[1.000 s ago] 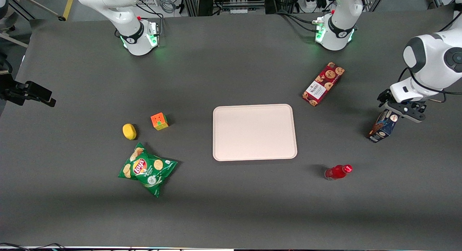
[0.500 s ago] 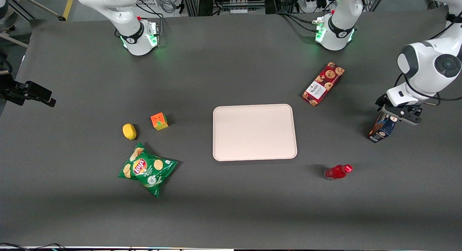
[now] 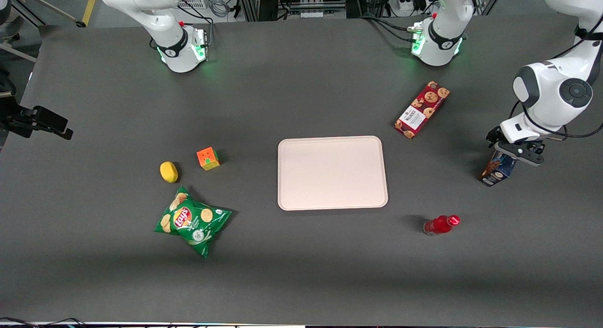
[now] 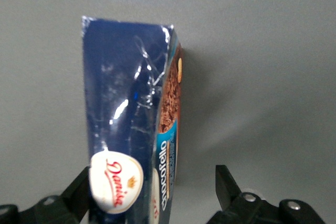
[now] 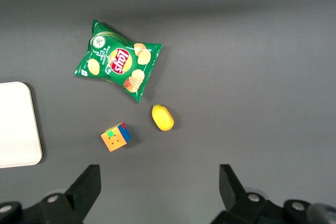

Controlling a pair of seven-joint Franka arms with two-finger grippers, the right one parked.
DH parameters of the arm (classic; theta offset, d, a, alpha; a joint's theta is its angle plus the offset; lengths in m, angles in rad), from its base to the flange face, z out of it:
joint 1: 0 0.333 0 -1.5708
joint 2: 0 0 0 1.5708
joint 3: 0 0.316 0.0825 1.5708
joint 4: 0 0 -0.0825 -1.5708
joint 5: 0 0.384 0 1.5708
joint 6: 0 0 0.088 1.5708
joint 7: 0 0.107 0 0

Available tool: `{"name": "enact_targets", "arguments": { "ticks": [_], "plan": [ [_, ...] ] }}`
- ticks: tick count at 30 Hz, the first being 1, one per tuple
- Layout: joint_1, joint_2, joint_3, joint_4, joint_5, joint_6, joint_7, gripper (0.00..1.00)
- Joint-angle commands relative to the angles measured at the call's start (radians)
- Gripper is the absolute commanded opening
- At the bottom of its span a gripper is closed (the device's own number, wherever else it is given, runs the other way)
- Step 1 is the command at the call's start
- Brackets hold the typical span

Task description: Place cookie box on tray

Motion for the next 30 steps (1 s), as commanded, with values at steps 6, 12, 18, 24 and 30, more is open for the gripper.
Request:
{"name": "enact_targets", "arguments": {
  "ticks": [6, 12, 18, 24, 30],
  "plan": [
    [0.006, 0.007, -0.005, 0.010, -0.016, 0.012, 0.021, 0.55],
    [0.006, 0.007, -0.007, 0.010, -0.021, 0.008, 0.019, 0.07],
    [0.003, 0.004, -0.008, 0.048, -0.059, -0.029, 0.021, 0.00],
    [-0.001, -0.017, -0.010, 0.212, -0.080, -0.282, 0.022, 0.00],
    [-0.001, -0.043, -0.007, 0.468, -0.090, -0.648, 0.024, 0.00]
  ]
}}
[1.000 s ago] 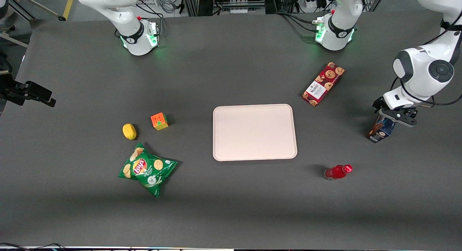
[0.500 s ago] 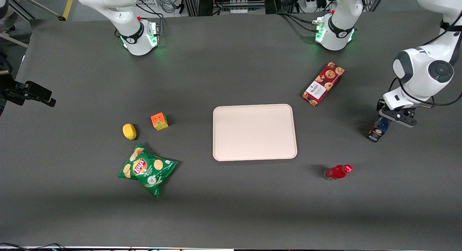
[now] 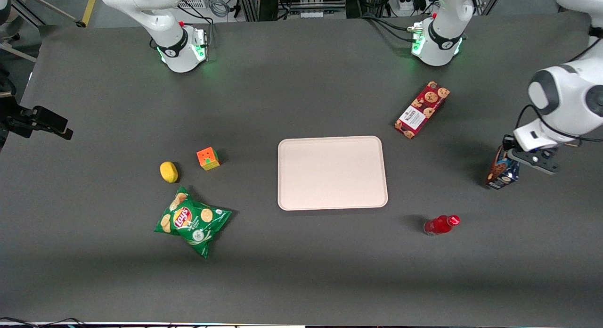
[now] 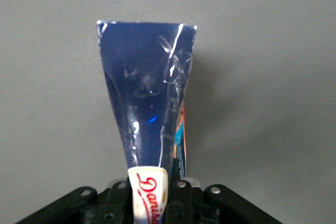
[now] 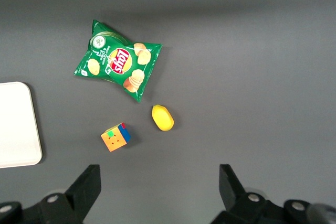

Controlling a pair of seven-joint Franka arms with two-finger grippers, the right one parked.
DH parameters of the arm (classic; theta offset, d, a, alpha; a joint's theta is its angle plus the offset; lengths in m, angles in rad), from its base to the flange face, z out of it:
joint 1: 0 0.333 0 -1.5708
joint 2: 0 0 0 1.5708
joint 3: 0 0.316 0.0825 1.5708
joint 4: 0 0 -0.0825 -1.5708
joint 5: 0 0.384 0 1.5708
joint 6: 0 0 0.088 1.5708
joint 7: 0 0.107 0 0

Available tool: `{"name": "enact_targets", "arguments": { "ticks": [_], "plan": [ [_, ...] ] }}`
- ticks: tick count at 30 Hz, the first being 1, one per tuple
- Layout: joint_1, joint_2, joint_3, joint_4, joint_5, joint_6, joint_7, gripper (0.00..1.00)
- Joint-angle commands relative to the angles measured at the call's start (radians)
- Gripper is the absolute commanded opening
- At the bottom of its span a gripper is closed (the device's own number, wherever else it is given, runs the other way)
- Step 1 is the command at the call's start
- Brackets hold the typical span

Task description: Place cookie box on tray

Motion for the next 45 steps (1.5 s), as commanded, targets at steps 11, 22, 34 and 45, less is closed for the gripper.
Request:
{"name": "enact_targets", "arguments": {
  "ticks": [11, 22, 34, 45],
  "plan": [
    [-0.006, -0.075, -0.001, 0.522, -0.014, -0.640, 0.007, 0.00],
    [-0.019, -0.098, -0.083, 0.537, -0.017, -0.700, -0.199, 0.00],
    [-0.023, -0.124, -0.403, 0.529, -0.022, -0.747, -0.781, 0.00],
    [-0.048, -0.117, -0.624, 0.485, -0.076, -0.634, -1.191, 0.00]
  ]
}}
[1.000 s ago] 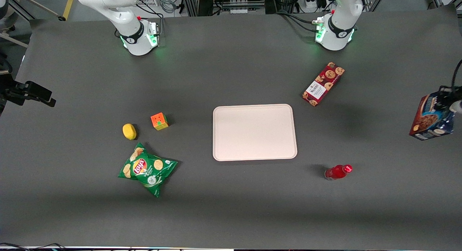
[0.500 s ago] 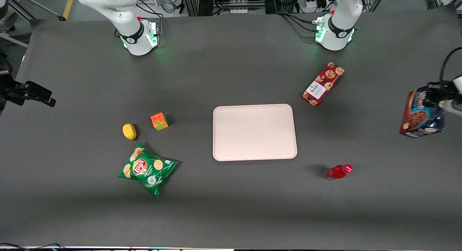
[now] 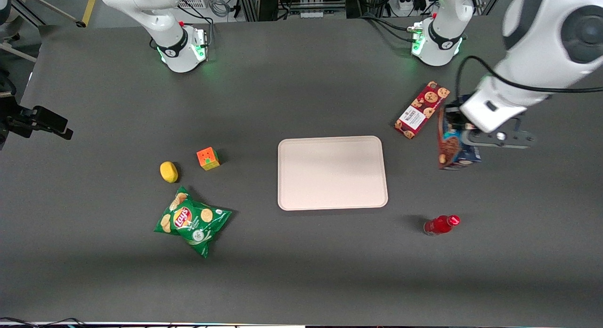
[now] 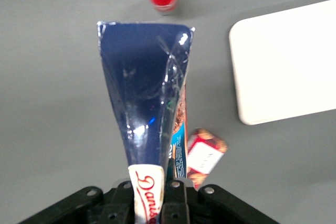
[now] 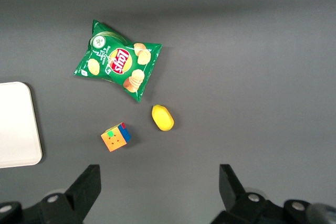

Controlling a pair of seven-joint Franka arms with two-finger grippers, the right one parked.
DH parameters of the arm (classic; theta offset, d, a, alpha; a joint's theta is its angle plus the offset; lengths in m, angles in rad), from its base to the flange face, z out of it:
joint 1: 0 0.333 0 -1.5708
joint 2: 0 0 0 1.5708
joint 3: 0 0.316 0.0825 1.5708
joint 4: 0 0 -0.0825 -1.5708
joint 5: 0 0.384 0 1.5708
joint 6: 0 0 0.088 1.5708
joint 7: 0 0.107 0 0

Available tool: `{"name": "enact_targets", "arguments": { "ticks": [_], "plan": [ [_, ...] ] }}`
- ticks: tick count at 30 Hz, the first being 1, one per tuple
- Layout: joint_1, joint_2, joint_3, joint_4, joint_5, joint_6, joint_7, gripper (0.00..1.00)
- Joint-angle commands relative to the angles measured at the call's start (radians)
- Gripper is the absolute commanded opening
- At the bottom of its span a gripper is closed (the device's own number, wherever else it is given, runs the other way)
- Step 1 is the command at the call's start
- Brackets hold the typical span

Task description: Place cookie box on tray

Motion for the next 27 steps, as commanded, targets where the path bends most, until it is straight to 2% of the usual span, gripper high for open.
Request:
{"name": "enact_targets", "arguments": {
  "ticks": [1, 10, 16, 25, 27],
  "plan": [
    [-0.019, -0.003, -0.065, -0.038, -0.014, 0.085, -0.164, 0.00],
    [-0.098, 0.013, -0.093, -0.271, -0.010, 0.424, -0.282, 0.00],
    [-0.116, 0.087, -0.096, -0.305, 0.006, 0.544, -0.302, 0.00],
    [-0.115, 0.178, -0.094, -0.354, 0.102, 0.677, -0.331, 0.00],
    [-0.115, 0.207, -0.094, -0.362, 0.148, 0.712, -0.364, 0.00]
  ]
}}
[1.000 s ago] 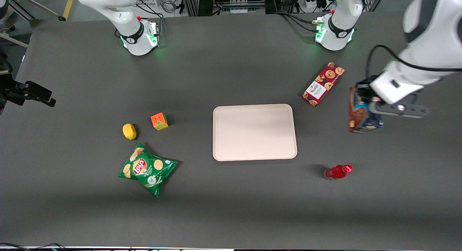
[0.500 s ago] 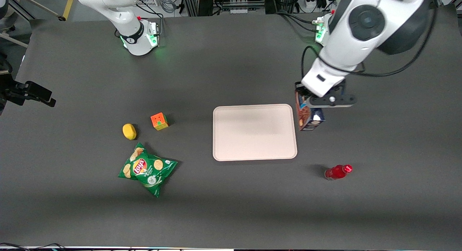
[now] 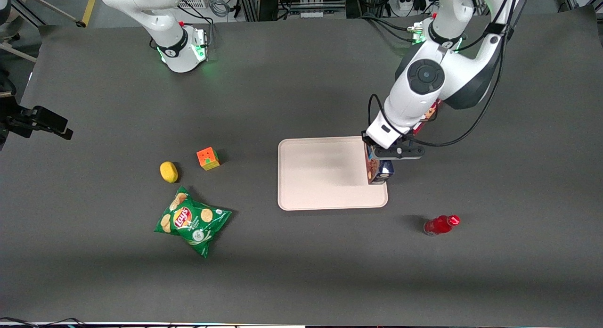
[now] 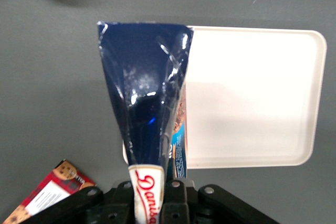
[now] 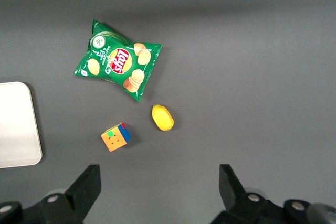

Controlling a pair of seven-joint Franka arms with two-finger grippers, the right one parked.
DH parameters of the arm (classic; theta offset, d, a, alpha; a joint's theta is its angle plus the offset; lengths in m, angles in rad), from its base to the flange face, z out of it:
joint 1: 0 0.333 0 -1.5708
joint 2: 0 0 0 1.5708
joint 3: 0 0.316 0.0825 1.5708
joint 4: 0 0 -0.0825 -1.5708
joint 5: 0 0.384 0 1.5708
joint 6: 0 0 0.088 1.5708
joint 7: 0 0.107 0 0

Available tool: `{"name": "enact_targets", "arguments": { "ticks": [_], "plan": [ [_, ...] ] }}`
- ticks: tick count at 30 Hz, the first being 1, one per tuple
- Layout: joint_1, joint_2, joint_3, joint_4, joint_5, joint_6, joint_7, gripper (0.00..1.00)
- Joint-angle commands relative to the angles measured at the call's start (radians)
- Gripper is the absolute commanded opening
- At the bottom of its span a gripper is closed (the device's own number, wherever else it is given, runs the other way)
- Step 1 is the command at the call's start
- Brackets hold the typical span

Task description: Place cookie box on tray

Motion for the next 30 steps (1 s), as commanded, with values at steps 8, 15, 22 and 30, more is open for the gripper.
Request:
{"name": "enact_targets", "arguments": {
  "ticks": [8, 15, 22, 30],
  "plan": [
    [-0.006, 0.144, 0.006, -0.021, 0.220, 0.150, -0.175, 0.00],
    [-0.006, 0.170, 0.009, -0.022, 0.223, 0.156, -0.176, 0.00],
    [-0.006, 0.181, 0.011, -0.022, 0.225, 0.157, -0.176, 0.00],
    [0.000, 0.198, 0.013, -0.021, 0.235, 0.164, -0.176, 0.64]
  ]
}}
